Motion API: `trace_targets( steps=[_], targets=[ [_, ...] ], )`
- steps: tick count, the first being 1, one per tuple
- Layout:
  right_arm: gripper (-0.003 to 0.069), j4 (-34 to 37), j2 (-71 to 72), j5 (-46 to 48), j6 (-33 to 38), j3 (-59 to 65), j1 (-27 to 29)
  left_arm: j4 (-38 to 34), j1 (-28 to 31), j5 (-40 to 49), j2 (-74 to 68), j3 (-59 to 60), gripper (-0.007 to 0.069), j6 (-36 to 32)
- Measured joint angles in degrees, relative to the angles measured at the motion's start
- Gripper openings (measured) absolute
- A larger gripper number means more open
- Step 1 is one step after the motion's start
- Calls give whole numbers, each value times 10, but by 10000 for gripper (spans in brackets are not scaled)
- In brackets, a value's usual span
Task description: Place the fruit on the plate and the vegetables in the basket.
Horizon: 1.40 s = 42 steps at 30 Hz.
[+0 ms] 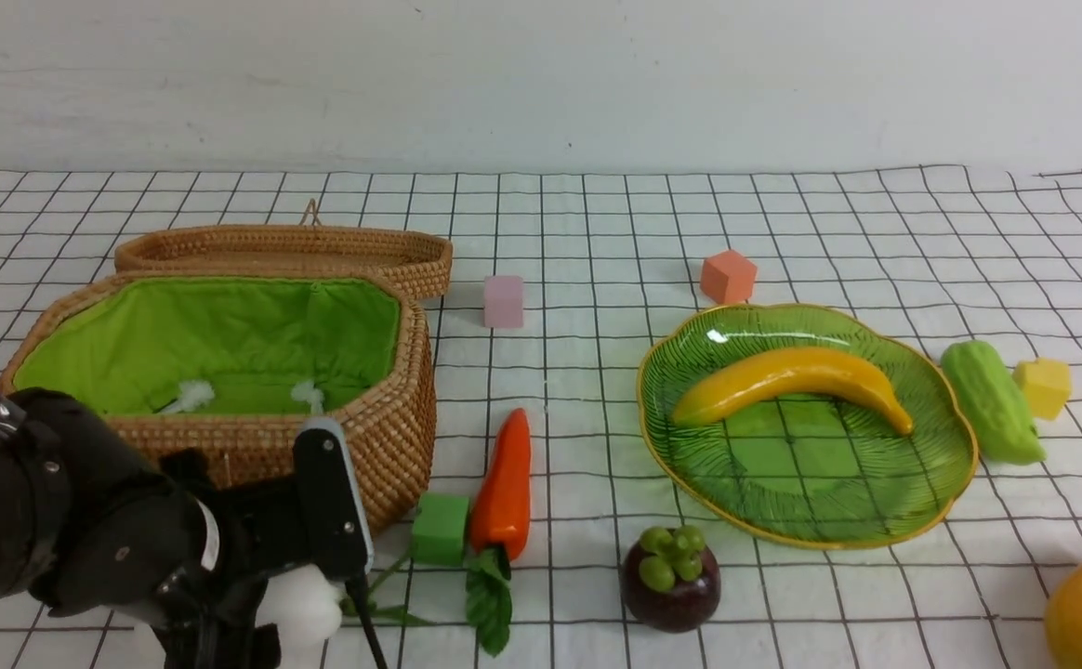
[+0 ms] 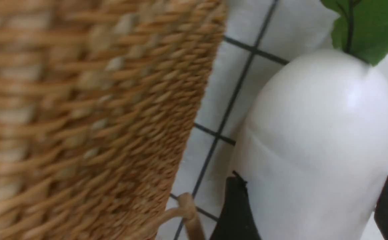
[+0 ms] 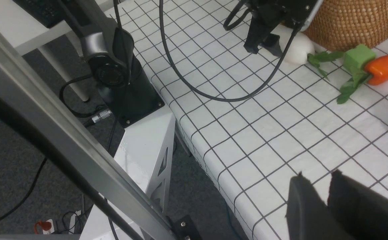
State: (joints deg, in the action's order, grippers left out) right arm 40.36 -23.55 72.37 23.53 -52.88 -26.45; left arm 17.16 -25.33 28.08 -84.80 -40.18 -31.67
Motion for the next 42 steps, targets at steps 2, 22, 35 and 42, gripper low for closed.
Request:
trace_targets(
  steps=[2, 22, 35, 42],
  targets=[
    [138, 0, 0, 0, 0, 0, 0, 0, -3, 0, -1, 0, 505, 0],
    [132, 26, 4, 0, 0, 0, 0, -23, -4, -21, -52, -3, 476, 2],
    [141, 3, 5, -110, 0, 0, 0, -38, -4, 103, 222, -79, 477, 2],
    [141, -8, 5, -222, 0, 0, 0, 153, 6, 85, 180, -164, 477, 60]
  ],
)
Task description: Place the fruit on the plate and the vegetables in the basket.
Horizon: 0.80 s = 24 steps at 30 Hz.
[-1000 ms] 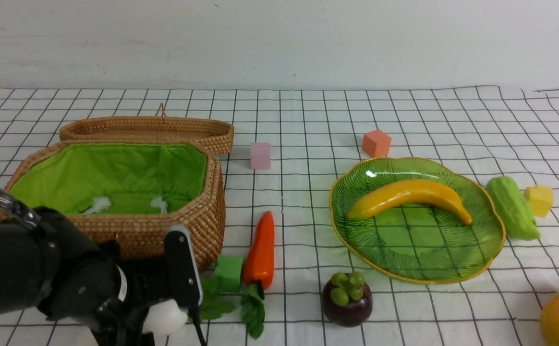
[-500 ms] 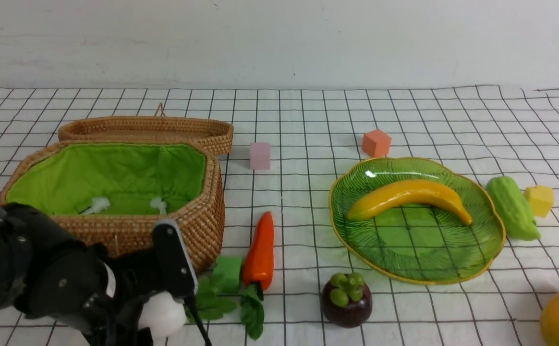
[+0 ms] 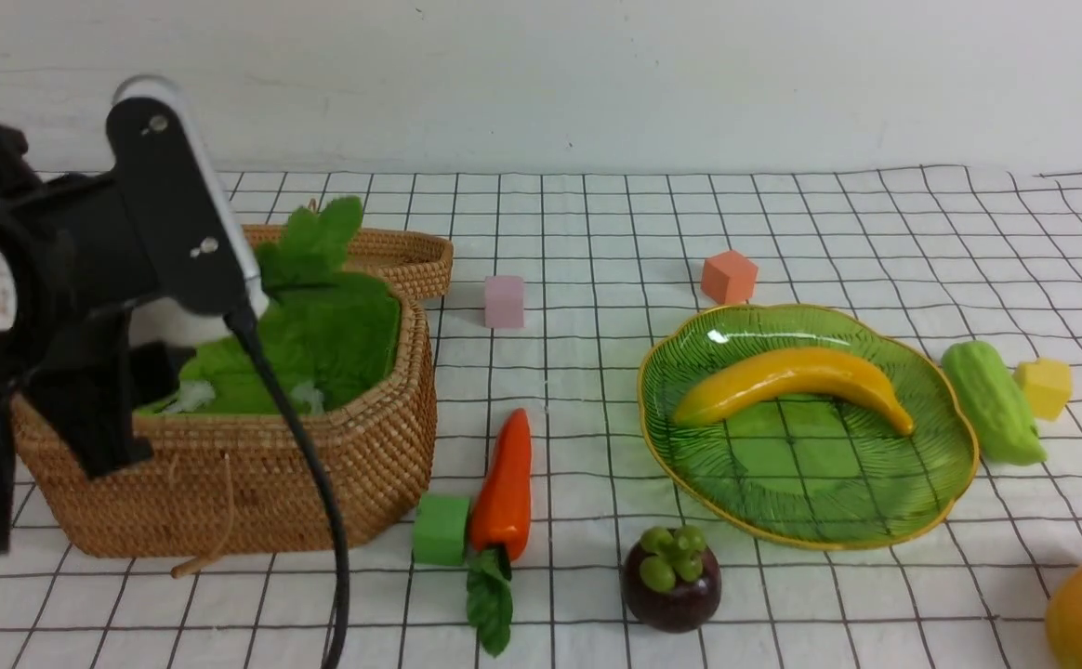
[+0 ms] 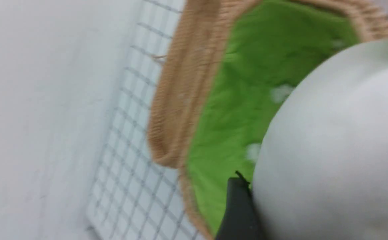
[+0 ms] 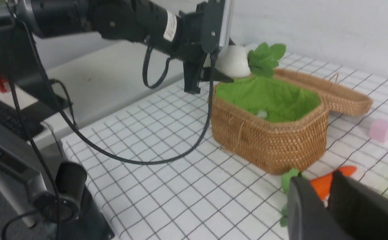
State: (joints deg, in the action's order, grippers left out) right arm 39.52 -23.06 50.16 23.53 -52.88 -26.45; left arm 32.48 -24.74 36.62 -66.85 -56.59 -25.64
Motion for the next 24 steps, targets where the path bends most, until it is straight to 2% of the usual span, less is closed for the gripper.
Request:
trace_targets(
  steps=[4, 8, 12, 13, 15, 20, 22, 24],
  targets=[
    [139, 0, 0, -1, 0, 0, 0, 86, 34, -8, -91, -21, 477, 76],
    [136, 0, 0, 14, 0, 0, 0, 121, 43, 1, -143, -23, 481, 100],
    [136, 0, 0, 24, 0, 0, 0, 127, 43, 1, -153, -23, 547, 101],
    [136, 1, 0, 26, 0, 0, 0, 129, 43, 1, -153, -23, 601, 101],
    [136, 1, 0, 27, 0, 0, 0, 130, 43, 2, -150, -23, 650, 102],
    [138, 1, 0, 28, 0, 0, 0, 107, 43, 7, -123, -23, 655, 103],
    [138, 1, 0, 28, 0, 0, 0, 64, 43, 12, -102, -23, 624, 116],
    [138, 1, 0, 28, 0, 0, 0, -13, 43, 25, -82, -23, 573, 153]
  ],
)
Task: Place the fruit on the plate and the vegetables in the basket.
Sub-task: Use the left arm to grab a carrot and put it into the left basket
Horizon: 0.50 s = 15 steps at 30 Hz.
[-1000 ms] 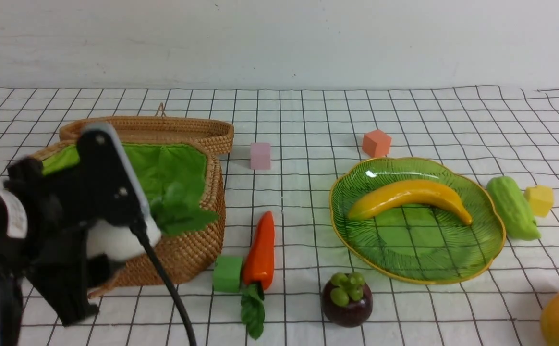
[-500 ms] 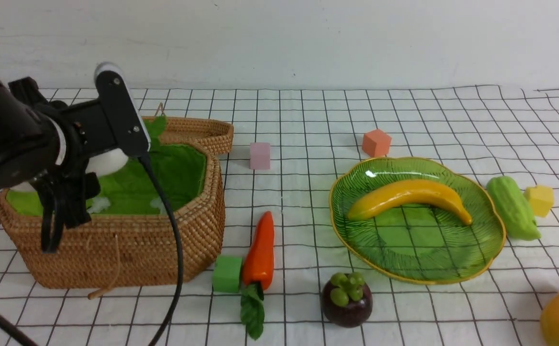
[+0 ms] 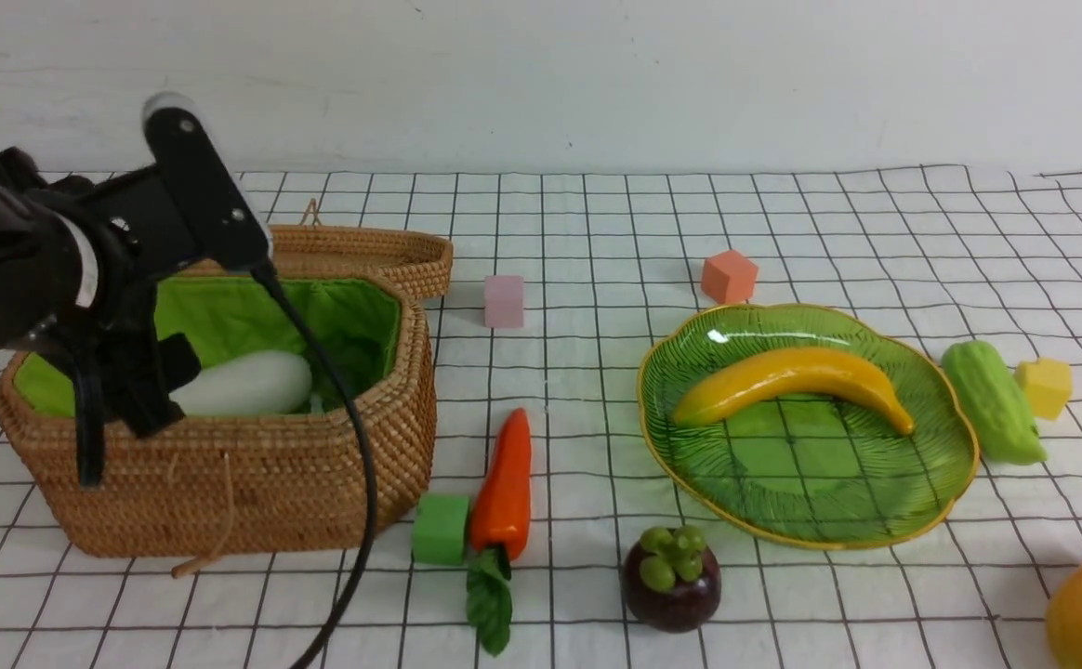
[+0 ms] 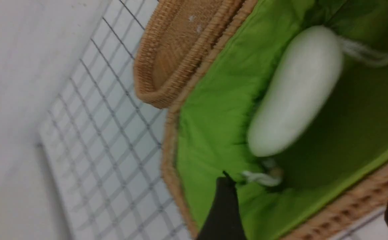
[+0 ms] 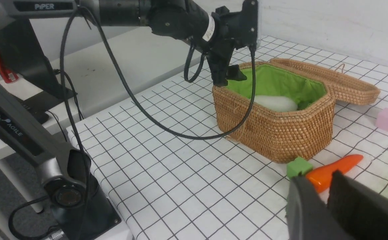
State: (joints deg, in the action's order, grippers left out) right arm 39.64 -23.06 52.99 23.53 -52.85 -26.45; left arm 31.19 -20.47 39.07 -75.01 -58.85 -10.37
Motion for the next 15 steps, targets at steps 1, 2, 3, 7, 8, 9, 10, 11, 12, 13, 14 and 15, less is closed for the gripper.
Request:
trace_targets(
  steps=[1, 2, 3, 7, 8, 9, 10, 11, 12, 13, 14, 15],
  targets=[
    [138, 1, 0, 1, -4, 0, 0, -46, -6, 10, 14, 0, 536, 27],
    [138, 1, 0, 1, -4, 0, 0, -64, -8, 14, 17, 0, 519, 36],
    [139, 0, 0, 7, -13, 0, 0, -136, -30, 32, 35, -1, 439, 72],
    [141, -23, 0, 37, -39, -4, 0, -253, -89, 95, 42, -15, 247, 159],
    [141, -49, 0, 54, -59, -12, 0, -288, -120, 135, 34, -27, 158, 197],
    [141, -68, 0, 71, -76, -19, 0, -297, -138, 153, 27, -36, 124, 217],
    [141, -84, 0, 81, -90, -25, 0, -300, -159, 170, 14, -49, 94, 232],
    [142, -102, 0, 91, -108, -32, 0, -299, -180, 181, -1, -64, 77, 243],
    [144, -120, 0, 99, -121, -39, 0, -294, -199, 187, -18, -80, 71, 253],
    [144, -131, 0, 110, -130, -42, 0, -283, -223, 191, -41, -100, 75, 265],
    [145, -135, 0, 116, -137, -42, 0, -275, -231, 192, -59, -114, 85, 273],
    [147, -141, 0, 130, -141, -42, 0, -262, -247, 194, -88, -136, 110, 286]
  ],
)
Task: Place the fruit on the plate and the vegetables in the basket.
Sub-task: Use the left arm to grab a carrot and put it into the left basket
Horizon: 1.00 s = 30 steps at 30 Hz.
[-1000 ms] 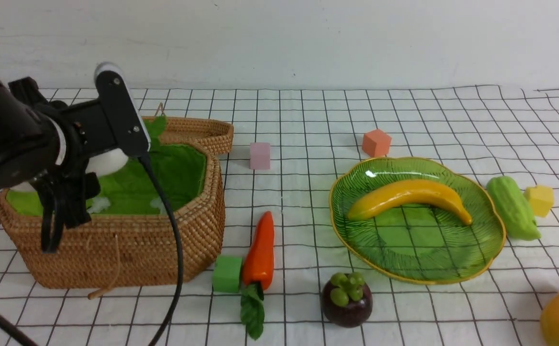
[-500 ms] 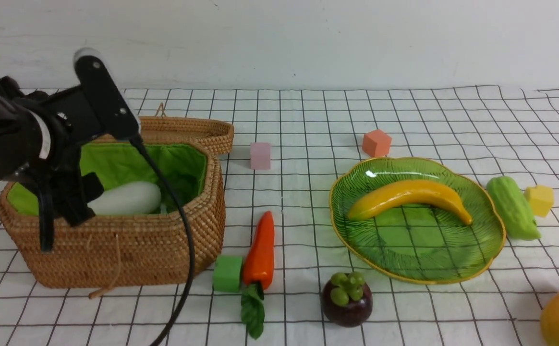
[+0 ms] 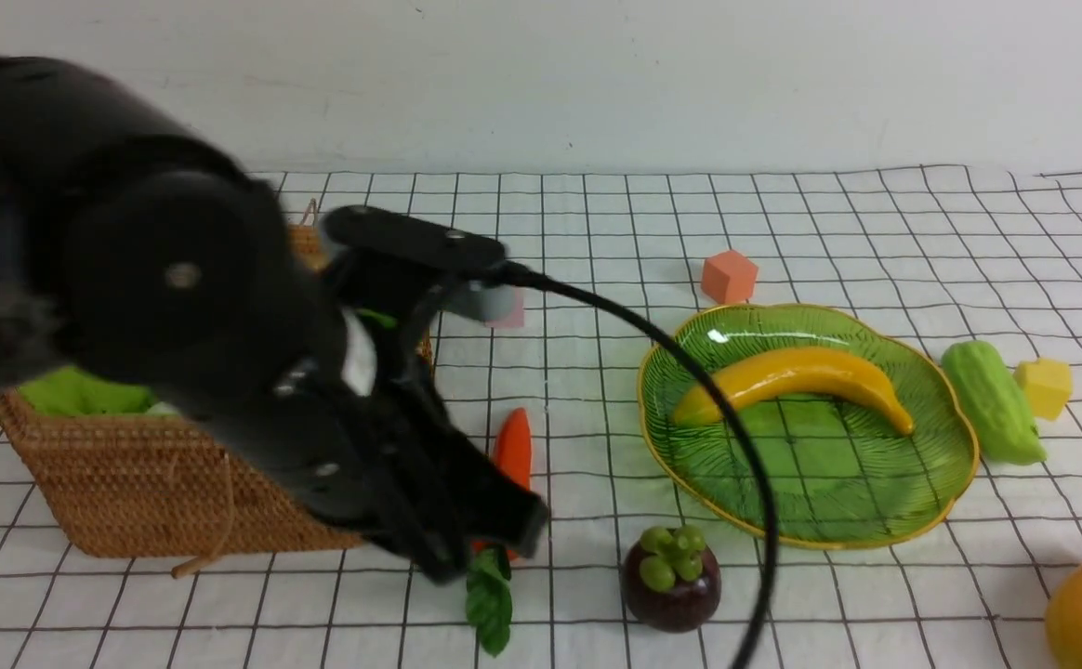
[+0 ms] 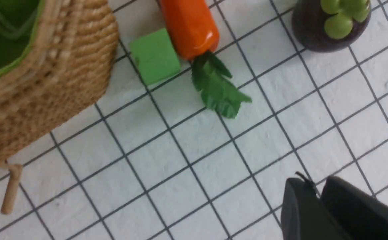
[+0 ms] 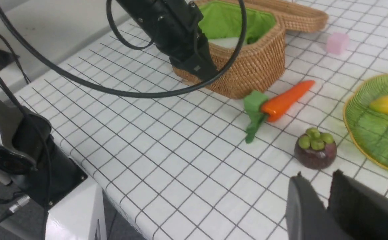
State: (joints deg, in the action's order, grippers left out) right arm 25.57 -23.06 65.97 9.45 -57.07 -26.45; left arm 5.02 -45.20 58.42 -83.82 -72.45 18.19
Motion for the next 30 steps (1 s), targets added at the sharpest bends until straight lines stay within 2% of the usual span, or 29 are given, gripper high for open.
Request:
trace_targets(
  steps=[3, 5, 8, 11, 17, 20, 25, 30],
  targets=[
    [149, -3, 0, 32, -3, 0, 0, 16, -11, 2, -72, -48, 204, 22],
    [151, -3, 0, 52, -3, 0, 0, 24, -12, 2, -142, -91, 317, 33],
    [151, -3, 0, 64, -5, 0, 0, 52, -11, 2, -212, -134, 425, 52],
    [153, -2, 0, 64, -7, 0, 0, 105, -11, 1, -277, -174, 489, 86],
    [158, 1, 0, 64, -7, 0, 0, 196, -11, -2, -338, -206, 503, 137],
    [160, 1, 0, 64, -7, -1, 0, 209, -11, -1, -351, -207, 503, 145],
    [162, 1, 0, 64, -7, -1, 0, 199, -3, 7, -370, -208, 501, 147],
    [162, 2, 0, 64, -7, -1, 0, 142, 32, 5, -389, -208, 488, 143]
  ],
)
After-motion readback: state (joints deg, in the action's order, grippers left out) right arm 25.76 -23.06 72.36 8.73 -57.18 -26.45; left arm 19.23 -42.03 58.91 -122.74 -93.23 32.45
